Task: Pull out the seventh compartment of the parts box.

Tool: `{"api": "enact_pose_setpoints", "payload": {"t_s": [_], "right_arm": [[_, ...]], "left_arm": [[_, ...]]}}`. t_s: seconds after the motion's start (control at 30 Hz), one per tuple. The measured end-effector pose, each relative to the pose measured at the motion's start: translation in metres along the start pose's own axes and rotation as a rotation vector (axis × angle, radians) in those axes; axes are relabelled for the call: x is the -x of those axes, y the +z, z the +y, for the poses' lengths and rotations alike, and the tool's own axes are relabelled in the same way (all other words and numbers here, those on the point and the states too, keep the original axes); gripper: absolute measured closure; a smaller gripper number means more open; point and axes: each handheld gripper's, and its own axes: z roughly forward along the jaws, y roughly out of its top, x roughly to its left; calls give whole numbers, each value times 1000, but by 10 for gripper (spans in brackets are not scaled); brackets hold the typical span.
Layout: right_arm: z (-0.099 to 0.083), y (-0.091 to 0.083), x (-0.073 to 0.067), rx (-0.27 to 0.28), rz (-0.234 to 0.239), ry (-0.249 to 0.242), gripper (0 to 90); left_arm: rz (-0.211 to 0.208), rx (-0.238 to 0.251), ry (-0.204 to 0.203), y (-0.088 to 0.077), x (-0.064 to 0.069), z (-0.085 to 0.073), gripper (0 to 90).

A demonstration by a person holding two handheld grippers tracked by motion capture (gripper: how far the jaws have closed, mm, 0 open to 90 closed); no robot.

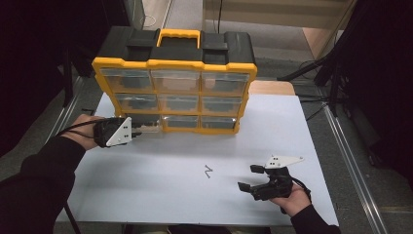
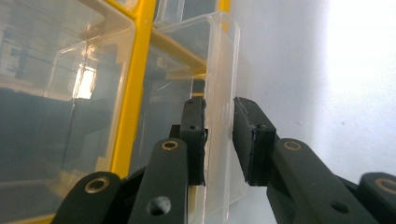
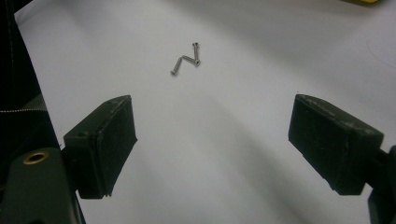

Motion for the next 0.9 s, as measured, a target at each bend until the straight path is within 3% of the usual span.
{"api": "enact_pose_setpoints", "payload": {"t_s": [0.9], "right_arm": [[0, 0, 0, -4, -1, -3, 158]], "left_arm": [[-24, -1, -2, -4, 3, 1, 743]]}}
